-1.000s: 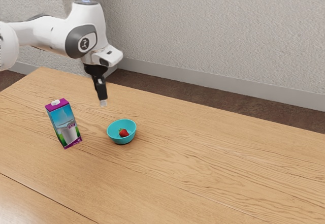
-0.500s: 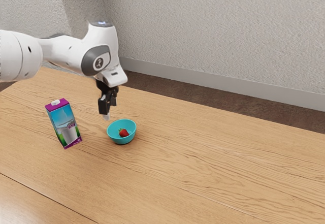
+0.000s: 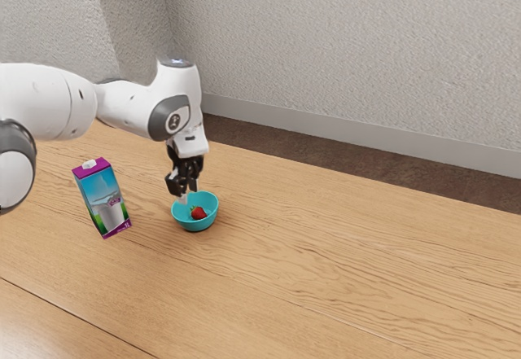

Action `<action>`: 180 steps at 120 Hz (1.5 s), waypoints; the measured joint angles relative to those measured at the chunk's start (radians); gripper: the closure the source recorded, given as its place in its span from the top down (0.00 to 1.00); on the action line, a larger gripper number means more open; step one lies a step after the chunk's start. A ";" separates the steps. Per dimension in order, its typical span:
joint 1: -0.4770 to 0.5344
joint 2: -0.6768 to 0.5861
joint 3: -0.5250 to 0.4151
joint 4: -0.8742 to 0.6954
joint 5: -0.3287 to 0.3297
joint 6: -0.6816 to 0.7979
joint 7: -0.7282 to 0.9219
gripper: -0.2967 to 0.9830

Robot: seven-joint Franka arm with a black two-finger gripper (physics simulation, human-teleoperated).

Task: Take strawberry from the bowl

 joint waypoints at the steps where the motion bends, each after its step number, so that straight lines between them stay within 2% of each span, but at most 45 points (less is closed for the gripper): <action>1: 0.000 0.002 0.000 0.001 0.000 0.000 0.002 0.47; 78: 0.025 0.118 -0.036 0.061 -0.031 0.052 0.111 0.46; 100: 0.030 0.134 -0.038 0.066 -0.033 0.059 0.126 0.43; 112: 0.036 0.144 -0.042 0.067 -0.039 0.060 0.138 0.45; 127: 0.039 0.146 -0.042 0.067 -0.044 0.061 0.144 0.37; 133: 0.040 0.142 -0.041 0.067 -0.047 0.063 0.146 0.31; 151: 0.021 0.077 -0.040 0.057 -0.048 0.060 0.147 0.26; 166: -0.046 -0.032 -0.040 0.051 -0.047 0.023 0.140 0.24; 180: -0.137 -0.058 -0.042 0.052 -0.049 0.001 0.128 0.22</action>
